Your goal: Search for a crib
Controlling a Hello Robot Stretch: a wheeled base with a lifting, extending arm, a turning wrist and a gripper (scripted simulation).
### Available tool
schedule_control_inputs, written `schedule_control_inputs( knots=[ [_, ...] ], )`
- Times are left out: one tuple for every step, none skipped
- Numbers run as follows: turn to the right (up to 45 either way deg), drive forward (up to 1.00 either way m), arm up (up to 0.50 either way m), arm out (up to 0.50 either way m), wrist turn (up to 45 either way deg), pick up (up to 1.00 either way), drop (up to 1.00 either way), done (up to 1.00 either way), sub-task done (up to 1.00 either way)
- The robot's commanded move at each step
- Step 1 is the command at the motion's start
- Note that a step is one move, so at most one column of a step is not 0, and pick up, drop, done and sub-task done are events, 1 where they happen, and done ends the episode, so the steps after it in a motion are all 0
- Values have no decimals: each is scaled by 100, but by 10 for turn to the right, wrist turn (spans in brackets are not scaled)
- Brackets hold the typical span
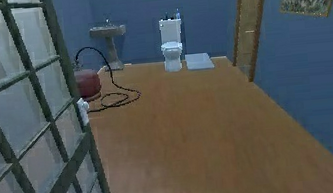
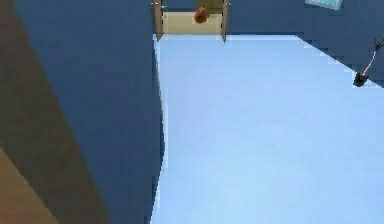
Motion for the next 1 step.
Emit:
schedule_control_inputs(
  knots=[
    [30,0,0,0,0,0,0,0,0]
  ],
)
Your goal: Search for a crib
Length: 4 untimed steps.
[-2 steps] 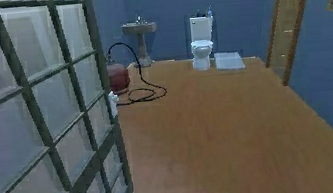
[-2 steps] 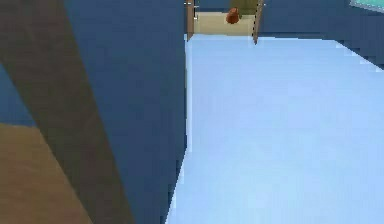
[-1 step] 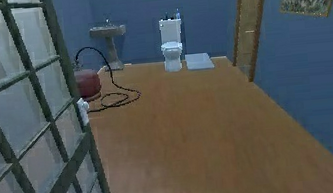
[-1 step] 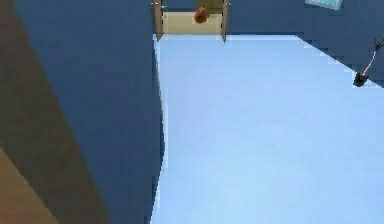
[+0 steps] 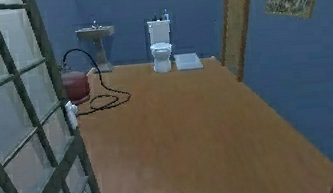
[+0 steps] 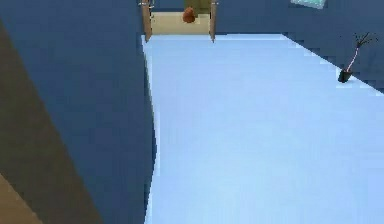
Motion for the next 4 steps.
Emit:
schedule_control_inputs(
  knots=[
    [0,40,0,0,0,0,0,0,0],
    [120,0,0,0,0,0,0,0,0],
    [0,100,0,0,0,0,0,0,0],
    [30,0,0,0,0,0,0,0,0]
  ],
)
